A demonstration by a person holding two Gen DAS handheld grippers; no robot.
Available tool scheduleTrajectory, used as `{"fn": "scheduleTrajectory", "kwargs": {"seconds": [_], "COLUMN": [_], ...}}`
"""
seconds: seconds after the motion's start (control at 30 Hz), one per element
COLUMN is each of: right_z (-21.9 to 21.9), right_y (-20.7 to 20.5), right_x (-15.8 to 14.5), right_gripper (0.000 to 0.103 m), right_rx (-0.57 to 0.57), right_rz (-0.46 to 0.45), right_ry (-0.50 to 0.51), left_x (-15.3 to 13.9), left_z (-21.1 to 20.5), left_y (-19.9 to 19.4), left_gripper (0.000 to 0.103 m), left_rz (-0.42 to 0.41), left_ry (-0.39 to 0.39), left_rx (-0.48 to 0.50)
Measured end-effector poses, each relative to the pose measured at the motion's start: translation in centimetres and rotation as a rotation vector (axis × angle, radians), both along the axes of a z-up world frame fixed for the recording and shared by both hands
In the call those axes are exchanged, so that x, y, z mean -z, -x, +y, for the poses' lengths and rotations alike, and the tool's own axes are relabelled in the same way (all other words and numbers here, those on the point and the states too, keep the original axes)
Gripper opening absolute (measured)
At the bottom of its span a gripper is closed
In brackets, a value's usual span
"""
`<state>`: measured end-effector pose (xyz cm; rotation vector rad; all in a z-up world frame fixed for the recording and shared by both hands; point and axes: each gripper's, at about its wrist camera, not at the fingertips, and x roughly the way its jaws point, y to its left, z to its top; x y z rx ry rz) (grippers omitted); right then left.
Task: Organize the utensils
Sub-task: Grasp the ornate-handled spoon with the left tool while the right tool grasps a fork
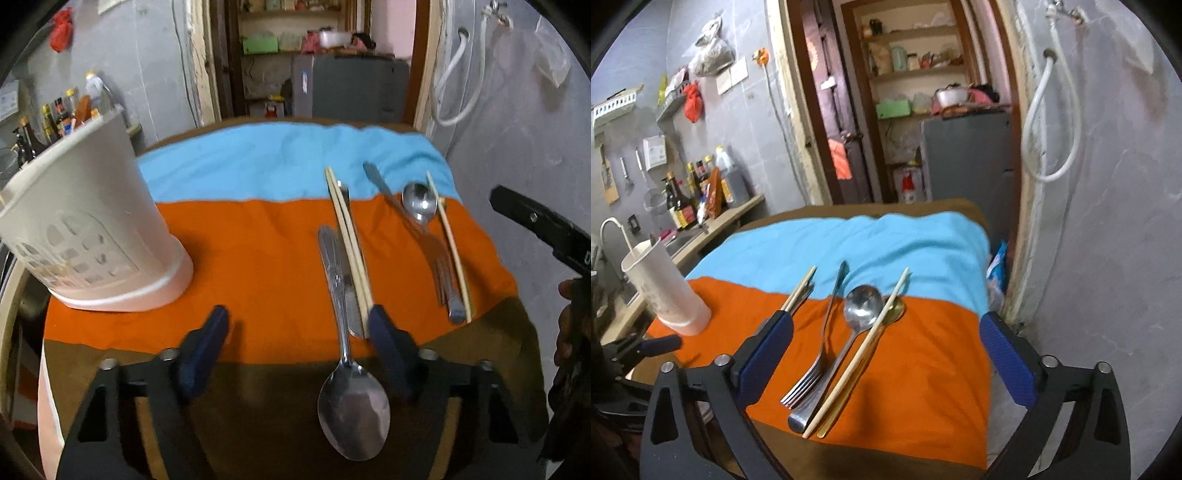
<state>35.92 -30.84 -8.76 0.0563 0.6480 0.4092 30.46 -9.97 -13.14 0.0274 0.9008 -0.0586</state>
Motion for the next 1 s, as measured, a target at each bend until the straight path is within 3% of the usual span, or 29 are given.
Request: {"fn": "scheduleTrajectory", "kwargs": {"seconds": [0.03,0.07,0.3,0.5,0.8,0.9,1.0], "right_z": [0.2,0.5,3.2,5.4,6.8,7.0,7.1], "right_y": [-0.2,-0.4,-2.3,-3.8,-5.6,-5.7,-5.4], "right_x": [0.2,0.4,1.8,2.8,4.1,4.1,4.0], "right_gripper": [0.089,0.084,0.050,0.031,0.019,0.008,0.005], "right_rx": [-0.013,-0.033,-0.178,-0.260,-0.247,-0.228,-0.220], "right_rz": [0.012,0.027,0.132,0.198,0.278,0.279,0.285], "right_ry": [0.002,0.006,0.044,0.083,0.100,0.114,0.116], "left_x": [0.4,0.7,0.7,0.6,0.5,0.5,0.6], "left_z": [0.0,0.0,-0.3,0.3,-0.2,0.0,0.7], "left_y": [-0.2,-0.4,-1.6,-3.2,-4.4,-4.1,-3.7], "left_gripper": [0.051,0.048,0.033,0.025,0.023,0.007,0.006], "left_rz": [0.024,0.041,0.085,0.129,0.168,0.162,0.161], "left_ry": [0.000,0.006,0.028,0.075,0.013,0.011,0.050], "left_rx": [0.007,0.012,0.052,0.034,0.057,0.052,0.036]}}
